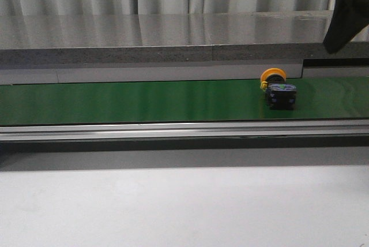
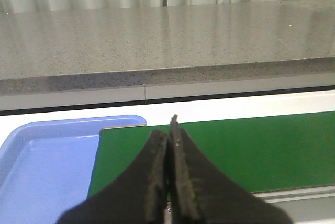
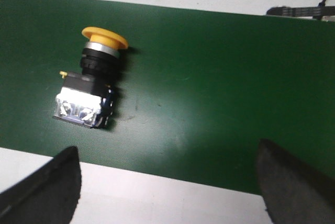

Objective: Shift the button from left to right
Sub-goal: 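Lower the right gripper onto the button at the belt's far end, then grasp the button with the right gripper and lift it off the belt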

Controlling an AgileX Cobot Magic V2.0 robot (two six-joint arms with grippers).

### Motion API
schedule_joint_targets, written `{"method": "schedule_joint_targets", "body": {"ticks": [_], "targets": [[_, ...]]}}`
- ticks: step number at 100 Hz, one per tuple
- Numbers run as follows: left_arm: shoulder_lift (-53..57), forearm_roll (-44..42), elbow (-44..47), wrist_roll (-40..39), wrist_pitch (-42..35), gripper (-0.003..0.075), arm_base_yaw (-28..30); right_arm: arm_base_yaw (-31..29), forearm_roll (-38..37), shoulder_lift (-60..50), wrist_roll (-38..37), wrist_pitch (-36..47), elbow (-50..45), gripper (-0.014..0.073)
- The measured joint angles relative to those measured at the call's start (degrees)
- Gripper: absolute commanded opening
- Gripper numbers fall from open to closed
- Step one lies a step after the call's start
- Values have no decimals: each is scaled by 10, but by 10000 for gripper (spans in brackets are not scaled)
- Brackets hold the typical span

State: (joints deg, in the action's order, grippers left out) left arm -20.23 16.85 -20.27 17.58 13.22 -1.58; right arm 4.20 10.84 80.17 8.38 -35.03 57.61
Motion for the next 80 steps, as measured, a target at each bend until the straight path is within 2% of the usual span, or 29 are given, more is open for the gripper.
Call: {"method": "schedule_joint_targets", "body": {"ticks": [25, 66, 80], "targets": [[0, 0, 0, 0, 0, -20, 0, 29, 1, 58, 13, 19, 21, 664], [0, 0, 0, 0, 0, -20, 0, 30, 1, 131, 14, 46, 42, 663], [0, 0, 0, 0, -1, -20, 0, 30, 1, 151, 14, 52, 42, 576]]}}
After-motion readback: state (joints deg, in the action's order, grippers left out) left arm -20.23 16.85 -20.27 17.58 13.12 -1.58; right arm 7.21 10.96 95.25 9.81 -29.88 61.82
